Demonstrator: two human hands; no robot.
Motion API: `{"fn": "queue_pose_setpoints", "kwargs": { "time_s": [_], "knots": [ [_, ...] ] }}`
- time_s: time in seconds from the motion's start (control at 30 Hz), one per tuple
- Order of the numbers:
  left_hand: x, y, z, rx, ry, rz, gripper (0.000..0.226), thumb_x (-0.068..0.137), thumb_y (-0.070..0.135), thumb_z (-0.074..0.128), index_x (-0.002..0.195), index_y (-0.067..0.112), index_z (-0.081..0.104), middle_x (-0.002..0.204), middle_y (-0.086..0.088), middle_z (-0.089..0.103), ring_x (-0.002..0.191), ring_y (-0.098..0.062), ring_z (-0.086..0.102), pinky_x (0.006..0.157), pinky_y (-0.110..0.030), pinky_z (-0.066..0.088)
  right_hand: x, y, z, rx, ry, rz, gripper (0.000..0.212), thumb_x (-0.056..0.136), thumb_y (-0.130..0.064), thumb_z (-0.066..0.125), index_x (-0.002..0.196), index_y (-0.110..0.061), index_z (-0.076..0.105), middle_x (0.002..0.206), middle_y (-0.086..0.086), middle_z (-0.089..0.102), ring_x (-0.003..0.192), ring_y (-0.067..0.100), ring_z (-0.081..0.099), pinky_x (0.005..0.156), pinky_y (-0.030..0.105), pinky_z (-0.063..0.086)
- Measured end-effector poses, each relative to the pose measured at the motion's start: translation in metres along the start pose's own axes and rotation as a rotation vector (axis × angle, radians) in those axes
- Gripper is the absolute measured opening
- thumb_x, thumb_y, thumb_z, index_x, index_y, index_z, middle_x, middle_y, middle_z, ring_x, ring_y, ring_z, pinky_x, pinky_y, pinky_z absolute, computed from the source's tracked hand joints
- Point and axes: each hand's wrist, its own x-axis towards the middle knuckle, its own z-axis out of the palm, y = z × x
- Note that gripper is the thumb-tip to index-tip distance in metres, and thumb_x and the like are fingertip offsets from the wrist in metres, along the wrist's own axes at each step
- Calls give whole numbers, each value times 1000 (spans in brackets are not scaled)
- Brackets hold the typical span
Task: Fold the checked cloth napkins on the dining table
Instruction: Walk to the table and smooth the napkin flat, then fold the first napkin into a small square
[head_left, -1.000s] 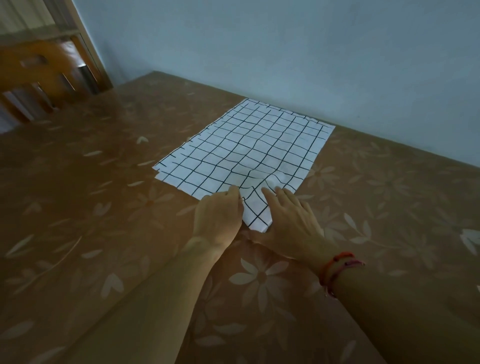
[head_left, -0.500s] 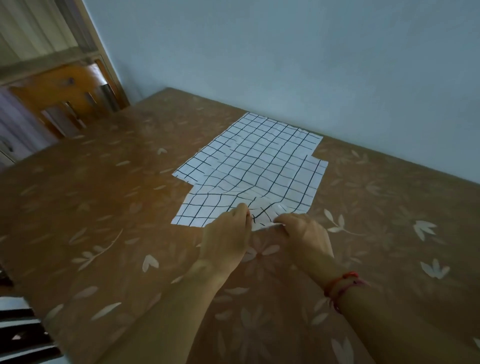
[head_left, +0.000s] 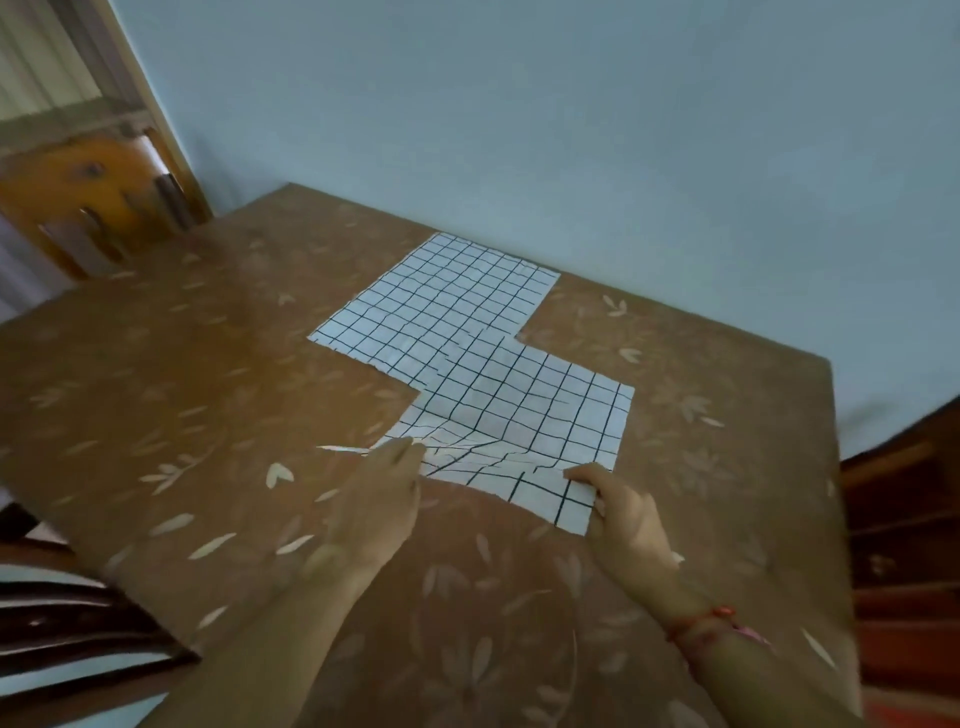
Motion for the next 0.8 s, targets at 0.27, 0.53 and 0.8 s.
{"fn": "queue_pose_setpoints", "kwargs": {
  "time_s": [0.27,0.53,0.8],
  "knots": [
    [-60,7,-5,134,4,216,24,64,-5,78,71,13,65,73,-2,62,72,-25,58,63,-37,48,-85,39,-27,-75,14,155,30,86,-2,60,108,-22,68,89,3,74,82,26,68,68,29,47],
    [-131,41,-18,104,-24,466,17,73,5,75,83,16,67,73,3,61,68,-18,58,72,-29,32,-189,257,5,-125,-128,446,27,83,-49,71,96,-26,62,72,-13,69,92,7,67,72,31,51],
    [-170,61,-24,-4,-167,398,18,92,25,43,87,23,60,68,14,58,55,-6,54,49,-23,41,-204,89,-47,0,19,356,15,95,-27,58,92,-14,64,74,-2,69,74,20,66,70,42,52]
  ]
}}
